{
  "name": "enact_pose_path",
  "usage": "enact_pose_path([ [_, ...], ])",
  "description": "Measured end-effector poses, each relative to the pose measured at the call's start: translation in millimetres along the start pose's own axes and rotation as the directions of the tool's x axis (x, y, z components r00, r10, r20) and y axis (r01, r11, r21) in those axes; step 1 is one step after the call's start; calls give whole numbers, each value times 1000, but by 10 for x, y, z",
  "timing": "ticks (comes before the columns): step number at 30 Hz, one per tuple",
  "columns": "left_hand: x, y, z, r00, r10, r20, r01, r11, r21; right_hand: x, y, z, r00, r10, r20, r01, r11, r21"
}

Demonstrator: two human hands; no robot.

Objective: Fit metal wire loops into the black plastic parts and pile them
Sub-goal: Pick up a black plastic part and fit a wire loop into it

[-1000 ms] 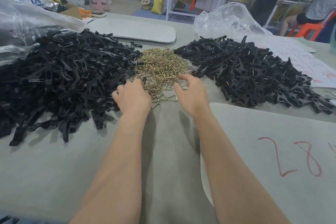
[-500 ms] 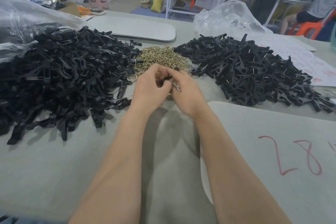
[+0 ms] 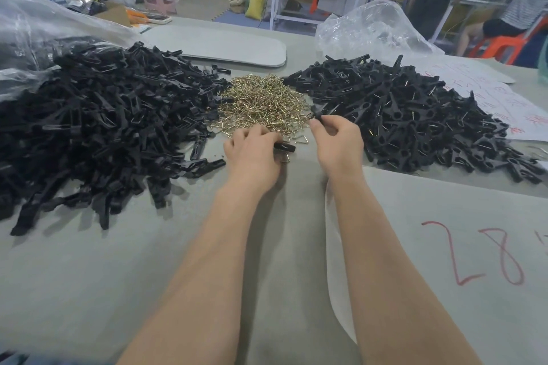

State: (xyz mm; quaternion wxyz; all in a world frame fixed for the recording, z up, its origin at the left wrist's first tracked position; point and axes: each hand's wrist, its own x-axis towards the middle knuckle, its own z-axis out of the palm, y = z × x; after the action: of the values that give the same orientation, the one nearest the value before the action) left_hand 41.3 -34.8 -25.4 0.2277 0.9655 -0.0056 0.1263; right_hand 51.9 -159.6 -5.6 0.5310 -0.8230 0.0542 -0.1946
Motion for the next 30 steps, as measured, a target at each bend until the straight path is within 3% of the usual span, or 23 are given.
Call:
enact_pose_path([
  [6, 11, 44, 5, 999, -44, 16, 41, 990, 136, -66, -38, 98, 983, -3, 182, -7, 998, 58],
  [9, 11, 36, -29, 994, -58, -88, 58, 998, 0, -45, -39, 92, 983, 27, 181, -41, 996, 74],
  [12, -10, 22, -93, 977, -32, -211, -11, 980, -199, -34, -69, 41, 948, 104, 301, -197, 934, 297],
  [14, -23, 32, -130, 983, 31, -181, -80, 960, -269, -43, -90, 42, 917, 92, 387, -256, 882, 397],
  [17, -29, 72, -138, 988, 99, -122, -136, 928, -347, -44, -74, 68, 951, 27, 309, -145, 920, 363],
  [19, -17, 108, -140, 991, 33, -133, -98, 852, -515, -40, -71, 79, 968, 19, 250, -120, 912, 393],
  [22, -5, 132, -155, 989, -138, -51, 43, 604, -796, -54, -97, 104, 963, 45, 264, -172, 859, 482],
  [25, 1, 104, -174, 981, -183, 70, 142, 415, -899, -79, -120, 135, 945, 27, 327, -188, 862, 471],
  [28, 14, 68, -176, 980, -188, 67, 142, 419, -897, -65, -122, 134, 944, 0, 331, -148, 895, 421],
  [30, 15, 72, -179, 980, -184, 69, 145, 439, -887, -54, -113, 135, 964, -65, 259, -19, 950, 310],
])
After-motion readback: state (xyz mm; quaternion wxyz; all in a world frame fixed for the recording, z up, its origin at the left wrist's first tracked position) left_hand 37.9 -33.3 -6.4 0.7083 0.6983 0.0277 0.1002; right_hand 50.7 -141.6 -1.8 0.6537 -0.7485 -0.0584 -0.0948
